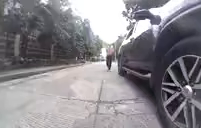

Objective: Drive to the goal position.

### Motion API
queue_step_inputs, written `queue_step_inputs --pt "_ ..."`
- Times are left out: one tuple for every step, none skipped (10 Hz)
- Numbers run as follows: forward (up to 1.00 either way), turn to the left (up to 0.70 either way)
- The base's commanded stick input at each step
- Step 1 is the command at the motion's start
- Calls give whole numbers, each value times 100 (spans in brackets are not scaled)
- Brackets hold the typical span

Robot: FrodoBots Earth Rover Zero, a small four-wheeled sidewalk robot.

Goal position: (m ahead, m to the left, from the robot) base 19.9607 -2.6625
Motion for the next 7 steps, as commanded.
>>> queue_step_inputs --pt "50 0" --pt "50 0" --pt "50 0" --pt "50 0" --pt "50 0" --pt "50 0" --pt "50 0"
